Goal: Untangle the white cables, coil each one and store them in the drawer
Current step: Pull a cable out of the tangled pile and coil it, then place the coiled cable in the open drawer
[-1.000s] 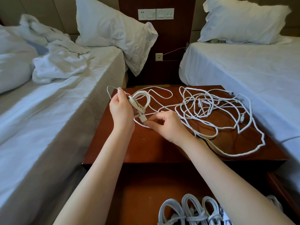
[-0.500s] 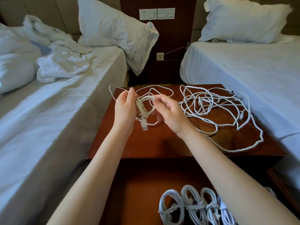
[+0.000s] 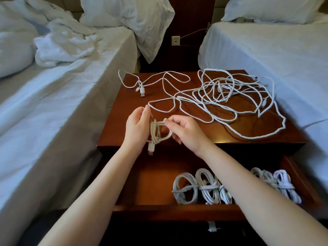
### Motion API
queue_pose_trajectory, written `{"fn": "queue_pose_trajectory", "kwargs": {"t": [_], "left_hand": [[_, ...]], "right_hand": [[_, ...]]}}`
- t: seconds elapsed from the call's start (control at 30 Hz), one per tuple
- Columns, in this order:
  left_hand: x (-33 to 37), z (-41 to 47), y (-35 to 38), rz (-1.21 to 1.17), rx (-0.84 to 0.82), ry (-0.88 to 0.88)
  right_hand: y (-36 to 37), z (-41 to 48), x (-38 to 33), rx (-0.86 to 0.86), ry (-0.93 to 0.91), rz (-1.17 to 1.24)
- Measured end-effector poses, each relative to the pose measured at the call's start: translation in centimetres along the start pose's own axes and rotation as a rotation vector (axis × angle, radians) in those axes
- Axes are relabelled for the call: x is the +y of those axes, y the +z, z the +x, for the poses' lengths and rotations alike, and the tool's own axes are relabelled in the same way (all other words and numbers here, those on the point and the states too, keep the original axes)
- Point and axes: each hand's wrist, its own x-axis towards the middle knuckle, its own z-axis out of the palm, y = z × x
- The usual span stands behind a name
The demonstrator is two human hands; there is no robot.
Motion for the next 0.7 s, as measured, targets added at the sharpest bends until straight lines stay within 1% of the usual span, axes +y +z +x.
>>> {"fn": "queue_pose_trajectory", "kwargs": {"t": [0.1,0.3,0.4,0.47,0.53,0.6,0.63,0.7], "left_hand": [[-0.3,-0.7,-0.3,-0.005,-0.019,-0.004],[-0.9,-1.9,-1.0,0.028,-0.020,0.054],[-1.3,-2.3,-1.5,0.121,-0.047,0.109],[-1.8,-2.7,-2.2,0.246,-0.065,0.206],[-2.4,-2.9,-3.0,0.337,-0.073,0.291],[-2.7,-3.1,-3.7,0.385,-0.068,0.353],[-2.7,-3.2,-3.9,0.410,-0.065,0.382],[-2.6,-3.7,-4.4,0.414,-0.089,0.419]], "right_hand": [[0.4,-1.0,0.1,-0.032,-0.024,0.012],[0.6,-2.4,0.0,-0.148,-0.067,0.066],[0.4,-2.8,-0.1,-0.207,-0.086,0.035],[0.3,-3.2,-0.2,-0.282,-0.096,-0.005],[0.5,-3.7,-0.2,-0.346,-0.117,-0.108],[1.0,-4.0,0.0,-0.392,-0.128,-0.277],[1.2,-4.1,0.2,-0.420,-0.132,-0.386],[1.9,-4.3,0.4,-0.478,-0.167,-0.677]]}}
